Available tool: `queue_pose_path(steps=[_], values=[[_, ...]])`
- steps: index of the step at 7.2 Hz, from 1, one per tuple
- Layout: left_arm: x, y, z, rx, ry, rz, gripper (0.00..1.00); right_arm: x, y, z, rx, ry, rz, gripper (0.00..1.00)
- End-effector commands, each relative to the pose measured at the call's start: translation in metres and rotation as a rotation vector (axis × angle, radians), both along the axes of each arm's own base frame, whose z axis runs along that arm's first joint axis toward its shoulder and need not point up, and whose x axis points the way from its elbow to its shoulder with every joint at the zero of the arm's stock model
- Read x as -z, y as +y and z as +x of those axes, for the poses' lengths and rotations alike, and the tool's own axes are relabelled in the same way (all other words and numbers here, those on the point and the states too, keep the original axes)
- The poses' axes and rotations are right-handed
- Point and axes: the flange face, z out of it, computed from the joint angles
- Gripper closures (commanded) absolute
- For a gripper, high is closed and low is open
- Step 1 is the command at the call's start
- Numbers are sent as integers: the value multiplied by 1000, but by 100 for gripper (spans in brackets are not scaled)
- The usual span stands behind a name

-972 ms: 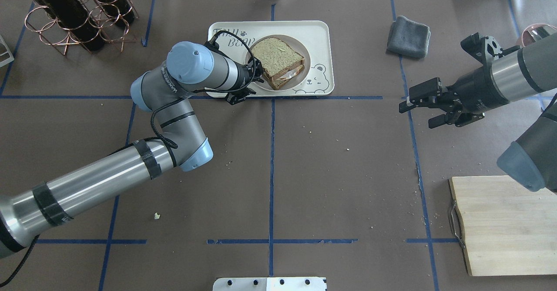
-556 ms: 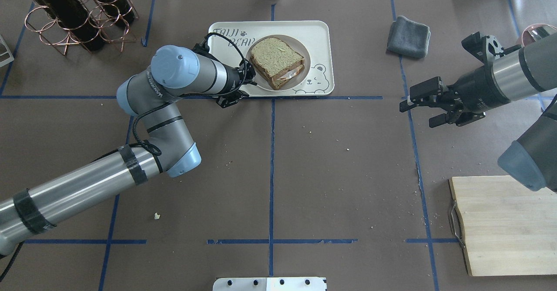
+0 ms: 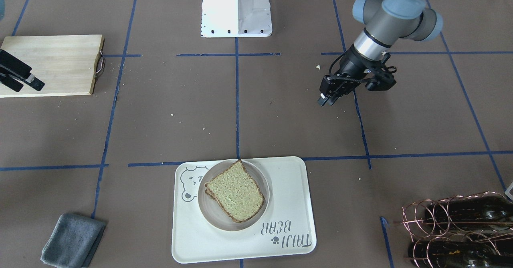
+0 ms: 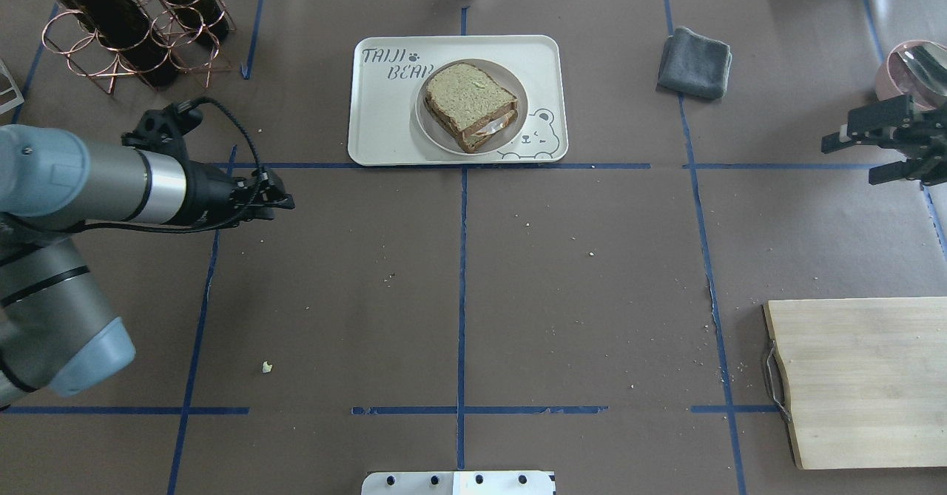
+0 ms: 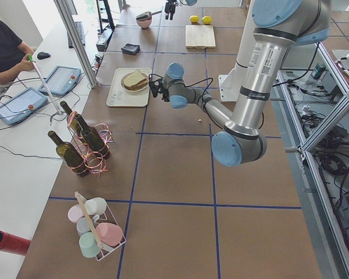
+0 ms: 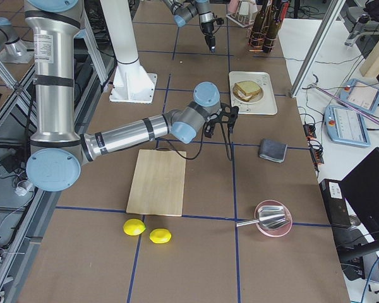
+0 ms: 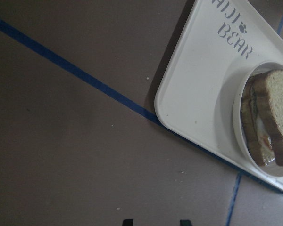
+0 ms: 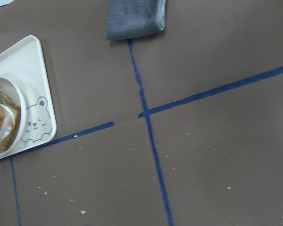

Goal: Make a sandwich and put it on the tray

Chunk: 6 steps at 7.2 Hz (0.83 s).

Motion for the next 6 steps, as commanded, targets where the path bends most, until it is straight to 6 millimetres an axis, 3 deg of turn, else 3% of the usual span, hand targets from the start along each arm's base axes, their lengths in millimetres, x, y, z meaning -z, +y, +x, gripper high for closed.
queue_pose_path(steps=[1,3,4,5,6], values=[[-89,0,-126,-129,-218,259,48,-66,10,48,40,113,71,0],[-163,-7,-252,-206,-372,438,47,-96,3,95,142,235,123,0],[-201,-11,-304,-241,-425,483,47,-97,-5,112,206,268,163,0],[-217,-15,-342,-263,-477,438,47,-97,-10,123,255,280,157,0],[-228,-11,-382,-316,-513,394,47,-114,-5,129,352,314,191,0]])
